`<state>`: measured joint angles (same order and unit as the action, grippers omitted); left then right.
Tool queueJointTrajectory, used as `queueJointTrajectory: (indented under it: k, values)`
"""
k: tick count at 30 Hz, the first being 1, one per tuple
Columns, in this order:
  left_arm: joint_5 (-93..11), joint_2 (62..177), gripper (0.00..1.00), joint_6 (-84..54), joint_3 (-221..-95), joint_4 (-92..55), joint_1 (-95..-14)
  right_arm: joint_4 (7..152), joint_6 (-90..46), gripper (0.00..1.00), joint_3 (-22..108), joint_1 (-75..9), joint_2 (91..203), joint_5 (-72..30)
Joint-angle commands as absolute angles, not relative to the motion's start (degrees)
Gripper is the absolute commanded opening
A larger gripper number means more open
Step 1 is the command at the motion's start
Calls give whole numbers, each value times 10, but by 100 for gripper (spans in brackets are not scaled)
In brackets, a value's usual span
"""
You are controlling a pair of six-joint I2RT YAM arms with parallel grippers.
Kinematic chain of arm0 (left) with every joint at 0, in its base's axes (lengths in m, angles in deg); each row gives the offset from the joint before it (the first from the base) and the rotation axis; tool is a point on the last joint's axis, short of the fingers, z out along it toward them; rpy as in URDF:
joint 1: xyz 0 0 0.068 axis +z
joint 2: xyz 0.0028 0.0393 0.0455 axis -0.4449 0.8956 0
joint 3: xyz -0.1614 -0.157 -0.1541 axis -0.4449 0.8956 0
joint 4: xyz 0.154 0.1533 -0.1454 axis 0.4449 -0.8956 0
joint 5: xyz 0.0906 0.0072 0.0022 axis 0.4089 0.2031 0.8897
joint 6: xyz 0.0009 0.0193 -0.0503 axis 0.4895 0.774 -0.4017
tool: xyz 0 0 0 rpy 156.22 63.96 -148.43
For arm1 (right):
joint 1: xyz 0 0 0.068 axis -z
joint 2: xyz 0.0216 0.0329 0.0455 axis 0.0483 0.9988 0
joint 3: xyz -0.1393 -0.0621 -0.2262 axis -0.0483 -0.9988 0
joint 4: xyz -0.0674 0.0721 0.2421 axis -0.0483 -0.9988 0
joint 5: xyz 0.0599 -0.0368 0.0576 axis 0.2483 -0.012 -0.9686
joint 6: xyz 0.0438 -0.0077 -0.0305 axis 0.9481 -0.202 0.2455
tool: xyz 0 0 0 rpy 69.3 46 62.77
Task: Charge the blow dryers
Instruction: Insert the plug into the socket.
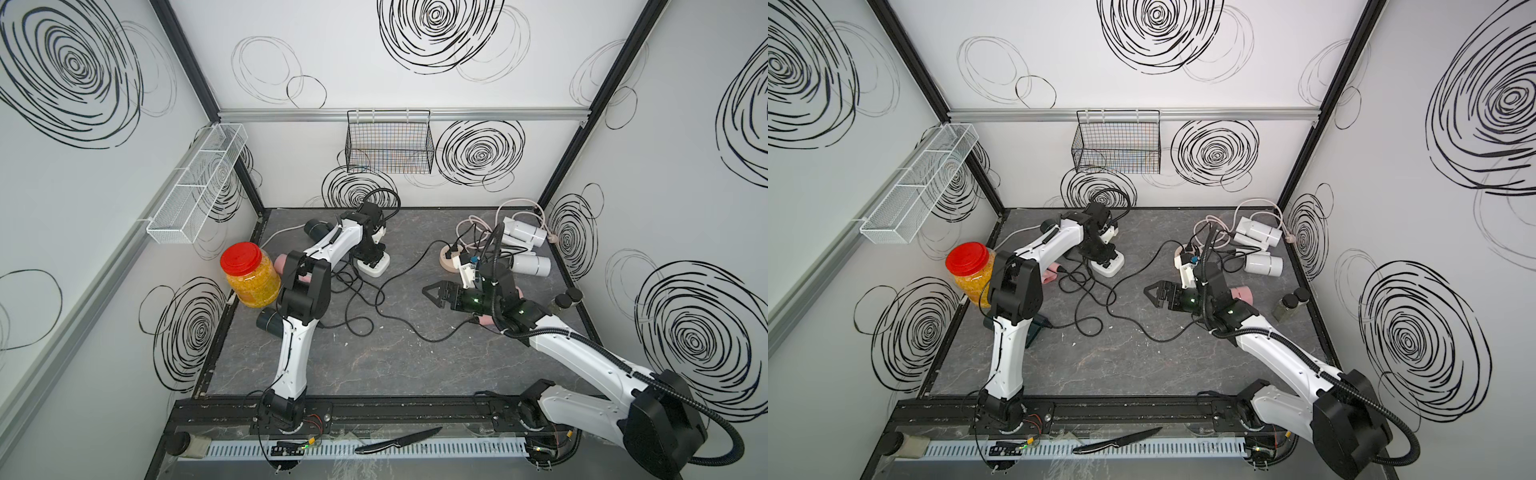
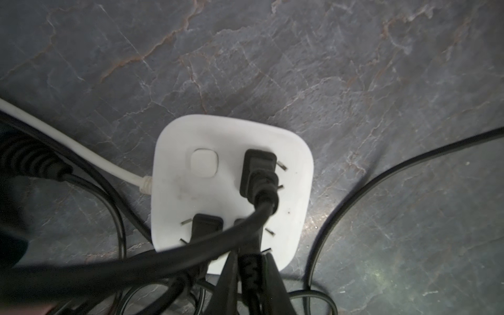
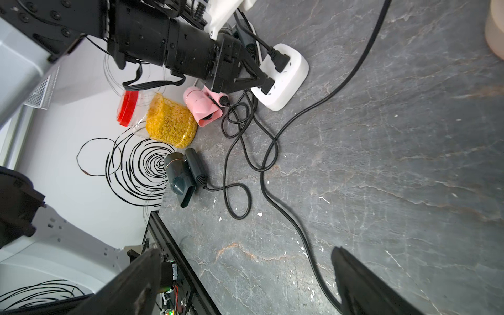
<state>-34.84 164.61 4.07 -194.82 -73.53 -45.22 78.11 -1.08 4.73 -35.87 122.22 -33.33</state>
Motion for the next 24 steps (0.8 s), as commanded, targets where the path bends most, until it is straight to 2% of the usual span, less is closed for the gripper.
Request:
queueJointTrajectory:
  k: [1,10,14,20,24]
  values:
    - [-348,1690,3,36,-1906,-740,-431,798,-20,100,50,-362,1211,-338]
    - [-325,1694,4,39,-1909,-743,-438,796,-17,100,51,-366,1209,-331]
    - [-314,1686,7,37,-1935,-751,-442,788,-20,100,54,-367,1204,-326]
    - [-301,1705,17,36,-2031,-774,-447,744,-56,100,72,-367,1190,-280]
    - [-305,1709,33,28,-2067,-769,-453,719,-73,100,85,-365,1175,-252]
